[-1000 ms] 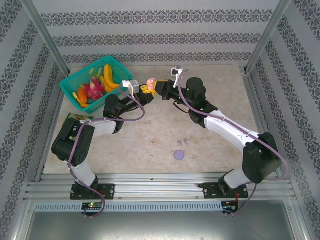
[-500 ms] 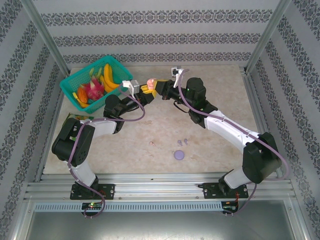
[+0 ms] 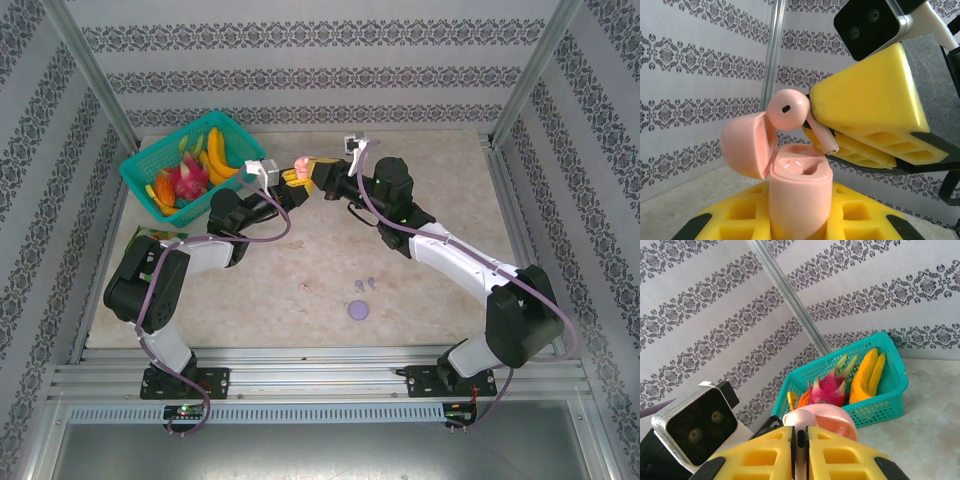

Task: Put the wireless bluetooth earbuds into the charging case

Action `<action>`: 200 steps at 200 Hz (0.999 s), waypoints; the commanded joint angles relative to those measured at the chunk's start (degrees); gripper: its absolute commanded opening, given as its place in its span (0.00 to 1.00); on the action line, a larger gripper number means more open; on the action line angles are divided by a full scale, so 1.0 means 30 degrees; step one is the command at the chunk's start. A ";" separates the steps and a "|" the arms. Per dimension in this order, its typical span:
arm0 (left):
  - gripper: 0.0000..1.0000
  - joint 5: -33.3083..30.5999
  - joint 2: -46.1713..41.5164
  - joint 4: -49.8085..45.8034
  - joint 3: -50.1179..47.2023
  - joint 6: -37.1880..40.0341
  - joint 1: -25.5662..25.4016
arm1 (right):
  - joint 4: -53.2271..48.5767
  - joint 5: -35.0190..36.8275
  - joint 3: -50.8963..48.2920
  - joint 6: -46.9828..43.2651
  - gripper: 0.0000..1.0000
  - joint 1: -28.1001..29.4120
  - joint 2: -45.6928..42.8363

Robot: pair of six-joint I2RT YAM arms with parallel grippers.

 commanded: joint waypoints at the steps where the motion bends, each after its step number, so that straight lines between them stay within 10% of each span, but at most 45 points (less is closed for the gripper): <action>1: 0.00 0.0478 -0.0019 0.0628 0.0678 -0.0278 -0.0312 | 0.0774 0.0508 -0.0430 -0.0300 0.13 0.0053 -0.0339; 200: 0.00 0.0666 -0.0082 0.0714 0.0640 -0.0394 -0.0399 | 0.1528 0.0714 -0.0474 0.0054 0.13 -0.0009 -0.0127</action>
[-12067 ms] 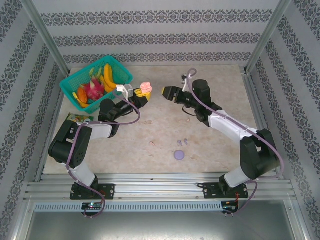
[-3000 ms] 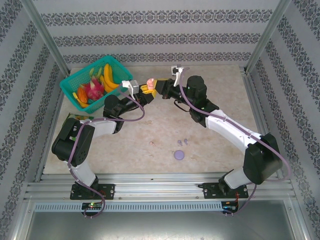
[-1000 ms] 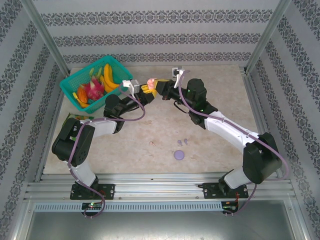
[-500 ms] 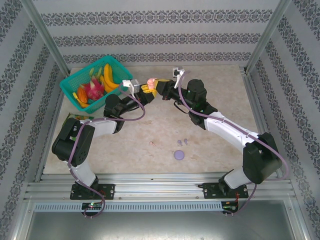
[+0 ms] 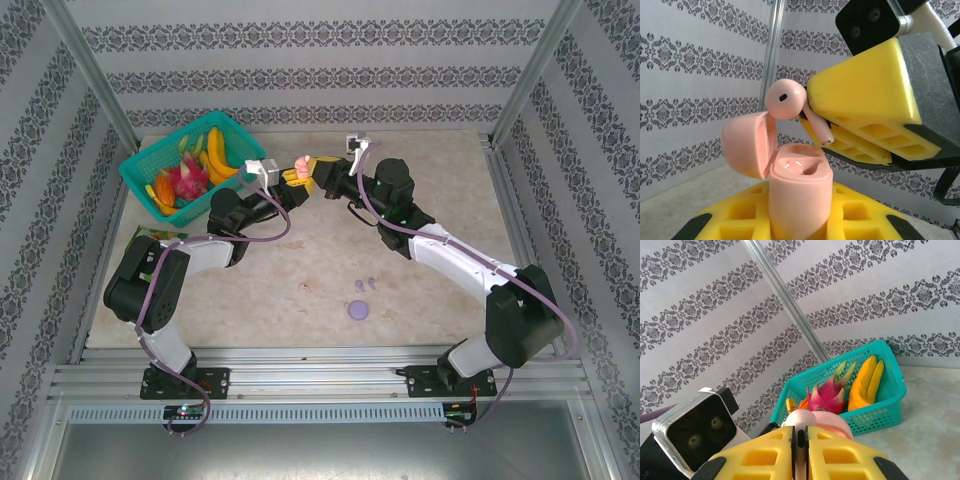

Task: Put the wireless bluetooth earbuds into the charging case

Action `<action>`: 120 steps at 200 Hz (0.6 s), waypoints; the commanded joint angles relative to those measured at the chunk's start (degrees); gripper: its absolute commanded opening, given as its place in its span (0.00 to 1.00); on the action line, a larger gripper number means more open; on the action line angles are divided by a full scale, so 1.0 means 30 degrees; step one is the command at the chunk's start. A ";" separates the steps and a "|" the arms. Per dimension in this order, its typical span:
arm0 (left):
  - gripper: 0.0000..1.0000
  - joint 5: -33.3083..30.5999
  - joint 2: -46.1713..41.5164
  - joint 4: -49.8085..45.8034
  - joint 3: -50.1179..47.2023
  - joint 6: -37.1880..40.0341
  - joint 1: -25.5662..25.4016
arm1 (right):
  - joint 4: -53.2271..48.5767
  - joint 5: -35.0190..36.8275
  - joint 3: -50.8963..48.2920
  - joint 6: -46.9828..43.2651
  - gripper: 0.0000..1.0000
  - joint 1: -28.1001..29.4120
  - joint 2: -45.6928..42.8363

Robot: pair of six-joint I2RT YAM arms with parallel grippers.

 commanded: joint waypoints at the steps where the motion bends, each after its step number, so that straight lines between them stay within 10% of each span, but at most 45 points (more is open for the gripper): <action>1: 0.00 0.0603 -0.0084 0.0744 0.0577 -0.0262 -0.0377 | 0.0818 0.0327 -0.0263 0.0007 0.13 -0.0015 -0.0107; 120: 0.00 0.0235 -0.0496 0.1021 0.0528 -0.0326 -0.0420 | 0.0953 0.0312 -0.0897 0.0014 0.13 0.0001 0.0536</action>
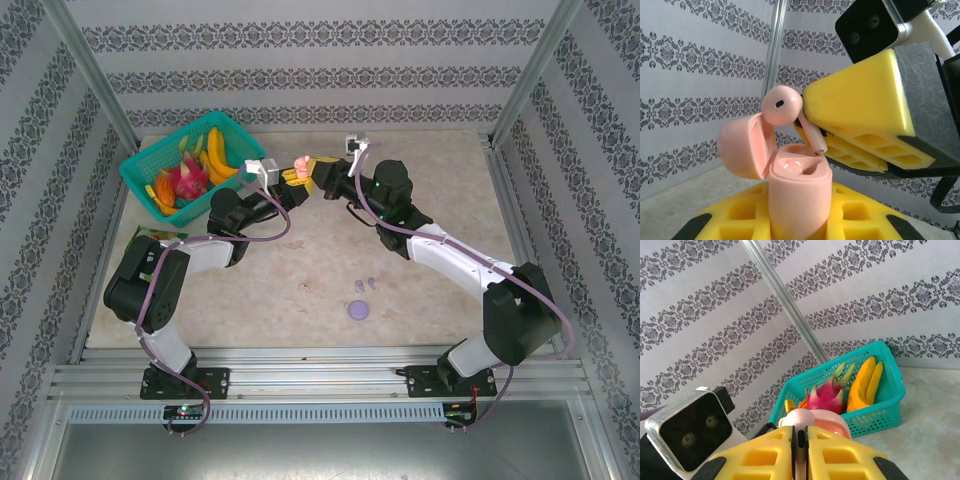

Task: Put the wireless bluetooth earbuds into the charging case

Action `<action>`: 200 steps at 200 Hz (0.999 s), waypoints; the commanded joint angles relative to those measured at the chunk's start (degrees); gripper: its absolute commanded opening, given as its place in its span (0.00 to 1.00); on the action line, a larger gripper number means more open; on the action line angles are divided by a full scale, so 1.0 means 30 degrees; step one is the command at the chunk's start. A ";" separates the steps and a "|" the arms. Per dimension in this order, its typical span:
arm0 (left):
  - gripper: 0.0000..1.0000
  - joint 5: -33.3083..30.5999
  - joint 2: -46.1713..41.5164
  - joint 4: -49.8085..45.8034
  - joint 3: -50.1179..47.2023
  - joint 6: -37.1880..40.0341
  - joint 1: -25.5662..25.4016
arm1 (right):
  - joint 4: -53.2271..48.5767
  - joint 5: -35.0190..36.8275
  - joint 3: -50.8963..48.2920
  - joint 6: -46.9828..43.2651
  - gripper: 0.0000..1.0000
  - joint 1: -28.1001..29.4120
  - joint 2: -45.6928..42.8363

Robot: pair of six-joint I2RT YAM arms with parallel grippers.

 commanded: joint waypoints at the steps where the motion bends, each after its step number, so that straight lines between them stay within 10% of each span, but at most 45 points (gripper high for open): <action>1: 0.00 0.0299 -0.0496 0.1117 0.0499 -0.0272 -0.0406 | 0.0246 0.0247 -0.0604 0.0005 0.13 0.0001 0.0208; 200: 0.00 0.0469 -0.0711 0.1462 0.0671 -0.0125 -0.0407 | -0.0185 0.0075 -0.1455 -0.0686 0.13 0.0001 -0.0421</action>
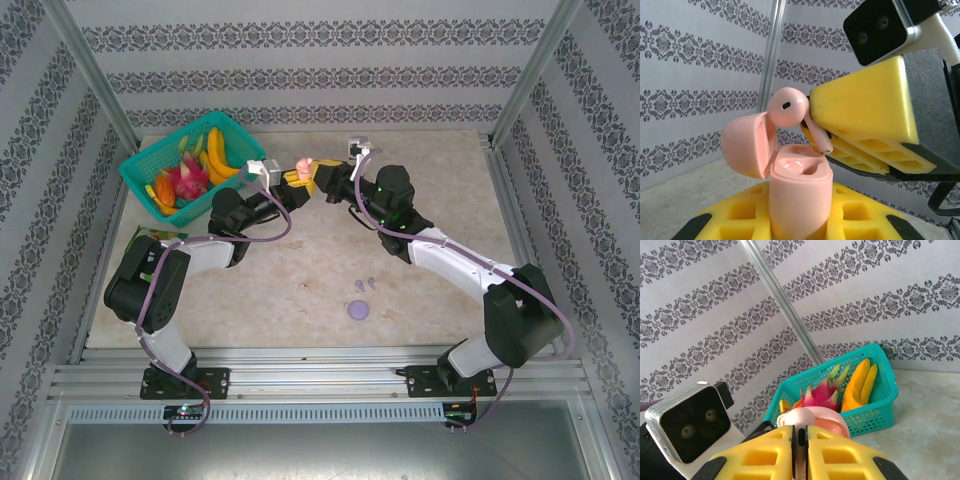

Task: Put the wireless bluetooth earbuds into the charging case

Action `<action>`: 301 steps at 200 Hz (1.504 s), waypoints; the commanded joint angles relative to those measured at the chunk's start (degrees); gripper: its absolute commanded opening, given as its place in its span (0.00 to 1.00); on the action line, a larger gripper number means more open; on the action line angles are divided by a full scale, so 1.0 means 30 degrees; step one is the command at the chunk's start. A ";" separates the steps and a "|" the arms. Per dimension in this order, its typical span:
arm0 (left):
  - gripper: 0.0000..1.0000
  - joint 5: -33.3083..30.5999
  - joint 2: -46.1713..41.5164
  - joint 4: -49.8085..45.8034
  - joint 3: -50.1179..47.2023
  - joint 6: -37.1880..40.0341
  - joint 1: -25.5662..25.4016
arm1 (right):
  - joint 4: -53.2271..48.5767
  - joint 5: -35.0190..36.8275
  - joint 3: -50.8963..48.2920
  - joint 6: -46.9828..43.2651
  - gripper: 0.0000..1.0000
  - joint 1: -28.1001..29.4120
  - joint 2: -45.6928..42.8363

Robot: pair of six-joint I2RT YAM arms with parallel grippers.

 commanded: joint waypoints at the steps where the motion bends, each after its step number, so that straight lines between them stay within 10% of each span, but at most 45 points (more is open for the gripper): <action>1: 0.00 0.0479 -0.0720 0.1808 0.0681 -0.0014 -0.0291 | -0.0881 -0.0175 -0.0619 -0.0245 0.13 0.0008 -0.0145; 101: 0.00 0.3196 -0.1681 -0.0533 0.1433 0.2907 -0.0298 | -0.0430 -0.0206 -0.0788 -0.0110 0.12 0.0184 -0.1087; 301: 0.00 0.1868 -0.1259 0.0996 0.1570 0.1976 -0.0285 | -0.0785 -0.0521 -0.1840 -0.0183 0.21 -0.0197 -0.1435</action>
